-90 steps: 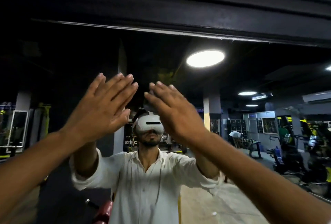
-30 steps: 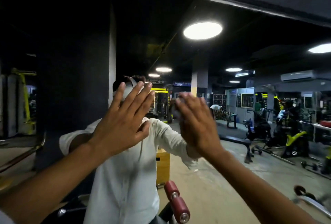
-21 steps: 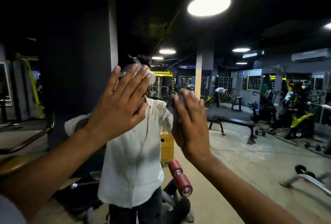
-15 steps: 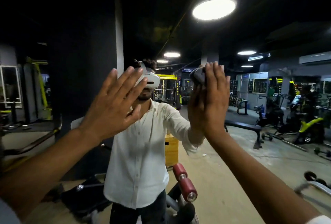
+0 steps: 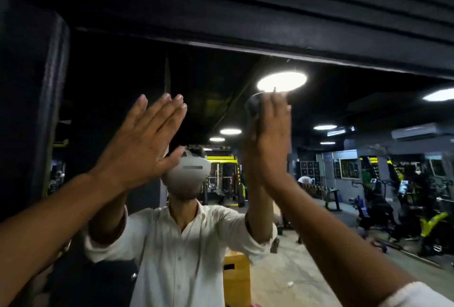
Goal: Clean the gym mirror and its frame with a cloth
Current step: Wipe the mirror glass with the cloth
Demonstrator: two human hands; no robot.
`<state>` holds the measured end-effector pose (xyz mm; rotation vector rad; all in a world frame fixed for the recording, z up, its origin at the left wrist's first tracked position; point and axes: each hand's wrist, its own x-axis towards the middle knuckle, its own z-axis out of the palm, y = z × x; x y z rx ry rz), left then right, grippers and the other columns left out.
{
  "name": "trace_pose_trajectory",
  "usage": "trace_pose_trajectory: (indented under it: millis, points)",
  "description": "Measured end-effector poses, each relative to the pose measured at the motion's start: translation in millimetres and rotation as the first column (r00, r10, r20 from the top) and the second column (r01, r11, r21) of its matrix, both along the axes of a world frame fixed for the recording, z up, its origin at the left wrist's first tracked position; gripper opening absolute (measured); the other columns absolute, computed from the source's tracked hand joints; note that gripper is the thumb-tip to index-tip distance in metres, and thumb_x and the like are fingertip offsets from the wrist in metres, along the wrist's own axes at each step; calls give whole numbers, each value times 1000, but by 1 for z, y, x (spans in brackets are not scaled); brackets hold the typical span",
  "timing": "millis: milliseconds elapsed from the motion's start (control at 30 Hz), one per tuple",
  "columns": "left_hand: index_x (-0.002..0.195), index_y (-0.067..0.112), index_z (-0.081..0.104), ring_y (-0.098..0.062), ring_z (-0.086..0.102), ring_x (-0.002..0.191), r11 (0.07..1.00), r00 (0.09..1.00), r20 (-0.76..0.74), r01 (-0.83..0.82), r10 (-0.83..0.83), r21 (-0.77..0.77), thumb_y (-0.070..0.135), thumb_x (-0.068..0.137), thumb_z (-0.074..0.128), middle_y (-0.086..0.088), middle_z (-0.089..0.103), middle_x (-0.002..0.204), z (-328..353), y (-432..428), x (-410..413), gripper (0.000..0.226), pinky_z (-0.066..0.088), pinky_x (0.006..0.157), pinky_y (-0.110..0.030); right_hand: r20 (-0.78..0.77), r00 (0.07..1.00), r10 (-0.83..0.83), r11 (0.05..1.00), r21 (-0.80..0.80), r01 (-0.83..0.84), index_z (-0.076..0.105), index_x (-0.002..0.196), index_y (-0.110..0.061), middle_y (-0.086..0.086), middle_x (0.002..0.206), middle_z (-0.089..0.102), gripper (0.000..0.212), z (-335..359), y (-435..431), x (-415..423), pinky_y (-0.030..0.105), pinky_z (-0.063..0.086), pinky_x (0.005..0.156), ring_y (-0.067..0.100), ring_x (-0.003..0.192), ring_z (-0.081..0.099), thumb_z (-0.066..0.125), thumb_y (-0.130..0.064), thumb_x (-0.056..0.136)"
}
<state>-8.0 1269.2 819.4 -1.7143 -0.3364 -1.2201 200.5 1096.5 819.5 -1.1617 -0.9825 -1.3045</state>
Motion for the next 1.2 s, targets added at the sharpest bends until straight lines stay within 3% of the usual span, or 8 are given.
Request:
trace_pose_trajectory:
  millis: [167, 300, 433, 700, 767, 933, 1033, 1200]
  points:
    - [169, 8, 19, -29, 12, 165, 996, 998, -53, 34, -30, 84, 59, 105, 28, -12, 14, 178, 41, 9, -11, 83, 14, 132, -57, 420, 906, -59, 949, -257, 181, 37, 162, -19, 5, 172, 26, 57, 17, 13, -23, 43, 12, 132, 19, 162, 14, 49, -19, 106]
    - [170, 10, 15, -23, 6, 166, 997, 998, -32, 60, -59, 56, 62, 104, 27, -8, 10, 179, 52, 17, -13, 85, 9, 133, -52, 45, 992, -119, 993, 23, 119, 42, 160, -22, 3, 171, 31, 54, 57, -9, 22, 25, 7, 130, 19, 159, 22, 40, -28, 107]
    - [170, 10, 13, -19, 1, 166, 990, 990, 34, 138, -138, 15, 63, 104, 32, -7, 7, 179, 51, 20, -11, 87, 3, 133, -46, -256, 967, 15, 972, 229, 45, 52, 151, -9, 13, 157, 47, 55, 93, 11, -4, 35, 26, 126, 28, 147, 41, 44, -24, 99]
    - [168, 11, 23, -22, 12, 164, 993, 993, -28, 119, -119, 15, 65, 103, 30, -8, 18, 177, 68, 24, -25, 85, 5, 131, -39, 321, 947, 30, 974, -222, 45, 47, 157, -16, 2, 167, 37, 57, 90, 41, -70, 32, 17, 131, 4, 154, 26, 45, -23, 100]
    - [169, 12, 20, -22, 11, 164, 992, 992, 21, 123, -123, 4, 68, 102, 28, -8, 16, 177, 78, 33, -40, 87, 2, 130, -38, 167, 984, 68, 994, -95, -52, 51, 154, -14, -1, 164, 39, 53, 94, 21, -33, 15, 20, 124, -12, 145, 26, 48, -14, 102]
    - [169, 11, 20, -23, 10, 165, 991, 986, 108, 130, -128, -10, 67, 103, 29, -7, 15, 177, 77, 38, -42, 87, 7, 132, -54, -338, 940, 57, 965, 259, 35, 51, 154, -12, 16, 161, 42, 50, 114, 2, 11, 45, 30, 125, 32, 148, 40, 45, -23, 106]
    - [170, 14, 13, -20, 2, 166, 990, 988, 92, 129, -124, -47, 70, 103, 24, -4, 7, 178, 77, 37, -44, 88, 7, 132, -55, -333, 940, 72, 964, 264, 19, 47, 153, -8, 17, 159, 42, 53, 127, 33, -32, 41, 25, 122, 34, 146, 40, 46, -19, 101]
    - [170, 18, 7, -16, -6, 165, 988, 989, 50, 139, -136, -70, 72, 102, 20, 0, 0, 178, 81, 36, -46, 89, -6, 133, -45, -6, 1000, 20, 1000, -9, -20, 35, 162, -16, 9, 172, 25, 61, 103, 69, -89, 48, 19, 131, 27, 158, 23, 41, -21, 101]
